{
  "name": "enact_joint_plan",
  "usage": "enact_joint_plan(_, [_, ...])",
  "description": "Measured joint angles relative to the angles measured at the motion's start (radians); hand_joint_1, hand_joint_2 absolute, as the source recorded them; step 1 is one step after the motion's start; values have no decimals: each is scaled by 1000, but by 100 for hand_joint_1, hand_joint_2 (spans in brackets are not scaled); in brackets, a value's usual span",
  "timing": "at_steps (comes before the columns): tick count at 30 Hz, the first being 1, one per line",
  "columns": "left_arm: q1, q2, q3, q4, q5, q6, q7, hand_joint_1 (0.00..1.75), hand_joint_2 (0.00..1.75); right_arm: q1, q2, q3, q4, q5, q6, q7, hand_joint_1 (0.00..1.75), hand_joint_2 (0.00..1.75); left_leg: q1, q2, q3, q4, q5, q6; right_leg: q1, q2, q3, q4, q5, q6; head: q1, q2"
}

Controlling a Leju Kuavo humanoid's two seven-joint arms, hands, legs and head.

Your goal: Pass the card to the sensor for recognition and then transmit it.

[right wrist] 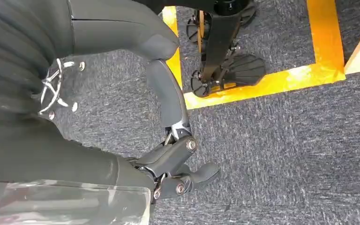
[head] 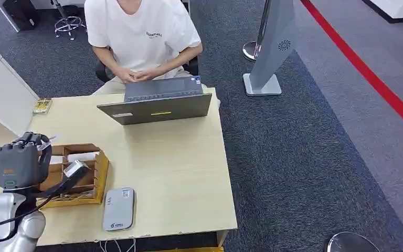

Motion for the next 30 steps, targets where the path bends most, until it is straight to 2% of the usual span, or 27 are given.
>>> enact_joint_plan(11, [27,-5,-15,-26,-10,-5,-2,175,175,1,0,-4,0,-3,0,-1,0,175,0,0,0,0,0,0,0,0,0,0,0,0,0,0])
enact_joint_plan(22, [150,-22,-119,-127,-52,-24,-7,175,175,11,0,-20,0,-17,0,-6,0,175,0,0,0,0,-1,1,0,0,0,0,-1,1,0,0])
enact_joint_plan(30, [164,-27,-143,-143,-56,-29,-7,175,175,11,0,-26,0,-17,0,-9,0,175,0,0,0,0,0,1,0,0,0,0,-1,1,0,0])
